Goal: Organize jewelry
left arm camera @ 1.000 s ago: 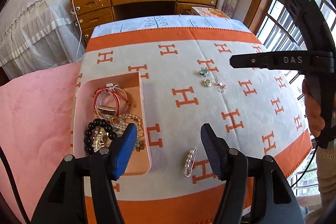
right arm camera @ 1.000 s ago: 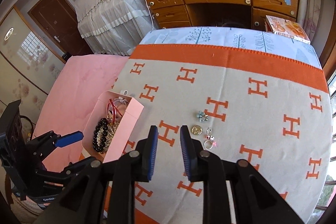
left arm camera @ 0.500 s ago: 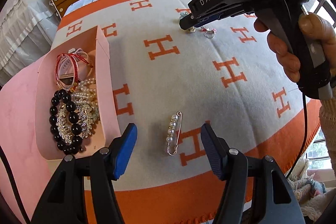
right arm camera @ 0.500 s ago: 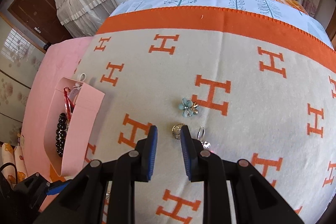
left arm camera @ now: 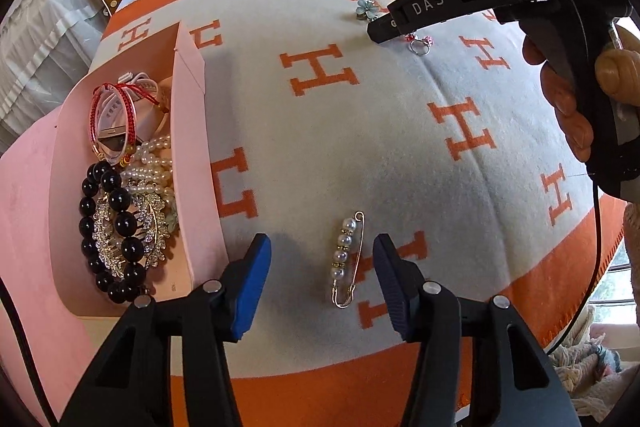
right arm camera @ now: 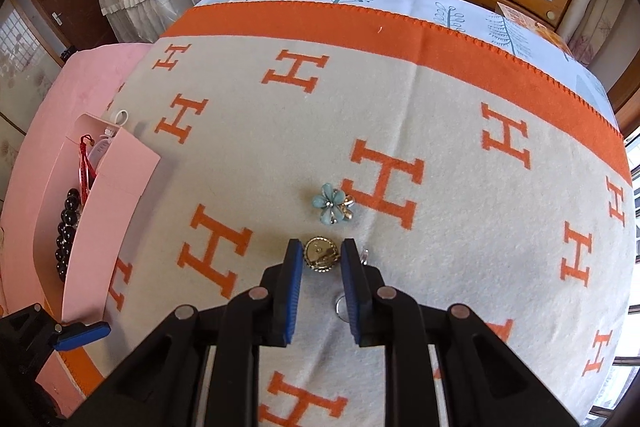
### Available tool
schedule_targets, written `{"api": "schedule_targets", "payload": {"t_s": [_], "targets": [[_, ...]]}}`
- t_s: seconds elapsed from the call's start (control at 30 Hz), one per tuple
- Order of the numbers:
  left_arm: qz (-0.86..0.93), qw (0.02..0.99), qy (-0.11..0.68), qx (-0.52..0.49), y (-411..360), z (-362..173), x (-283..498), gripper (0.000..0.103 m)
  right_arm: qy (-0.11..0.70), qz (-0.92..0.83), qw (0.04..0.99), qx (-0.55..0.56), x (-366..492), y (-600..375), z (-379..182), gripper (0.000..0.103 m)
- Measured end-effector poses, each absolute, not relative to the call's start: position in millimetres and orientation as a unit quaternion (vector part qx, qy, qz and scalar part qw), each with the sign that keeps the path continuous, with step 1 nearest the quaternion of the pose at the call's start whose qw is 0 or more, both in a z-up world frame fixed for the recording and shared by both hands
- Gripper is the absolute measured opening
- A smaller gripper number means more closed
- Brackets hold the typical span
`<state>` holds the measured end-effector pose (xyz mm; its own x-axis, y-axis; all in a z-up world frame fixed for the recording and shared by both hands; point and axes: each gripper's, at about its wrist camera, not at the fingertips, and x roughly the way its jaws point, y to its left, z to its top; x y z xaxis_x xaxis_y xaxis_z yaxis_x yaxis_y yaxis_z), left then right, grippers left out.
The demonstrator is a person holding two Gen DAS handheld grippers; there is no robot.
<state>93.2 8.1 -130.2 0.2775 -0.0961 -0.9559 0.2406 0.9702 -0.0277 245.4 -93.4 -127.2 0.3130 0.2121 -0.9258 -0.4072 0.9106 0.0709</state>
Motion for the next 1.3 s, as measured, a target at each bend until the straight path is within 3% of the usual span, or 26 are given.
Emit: {"api": "schedule_targets", "payload": {"t_s": [0.13,0.23,0.27,0.3,0.57,1.0,1.13,1.3], "targets": [[-0.108,0.791,0.599,0.068,2,-132,97,0.038,0.557,0.207,0.802,-0.061,239,-100,-121,0.019],[-0.110,0.786,0.603,0.074,-1,-134,100,0.025,0.549,0.226,0.804,-0.037,228,-104,-106,0.019],[-0.114,0.785,0.605,0.078,-3,-133,98,0.013,0.545,0.232,0.805,-0.032,225,-104,-100,0.019],[-0.114,0.784,0.605,0.081,-5,-133,98,0.011,0.540,0.237,0.807,-0.029,220,-105,-94,0.019],[-0.106,0.799,0.591,0.035,0,-106,92,0.011,0.505,0.280,0.816,-0.021,184,-95,-36,0.019],[0.025,0.873,0.486,0.023,97,48,86,0.011,0.465,0.338,0.818,-0.013,165,-35,69,0.020],[0.048,0.880,0.472,0.020,124,65,90,0.011,0.475,0.345,0.810,-0.009,174,-11,68,0.020],[0.049,0.871,0.488,0.024,135,43,97,0.011,0.516,0.354,0.780,0.000,185,14,20,0.020]]}}
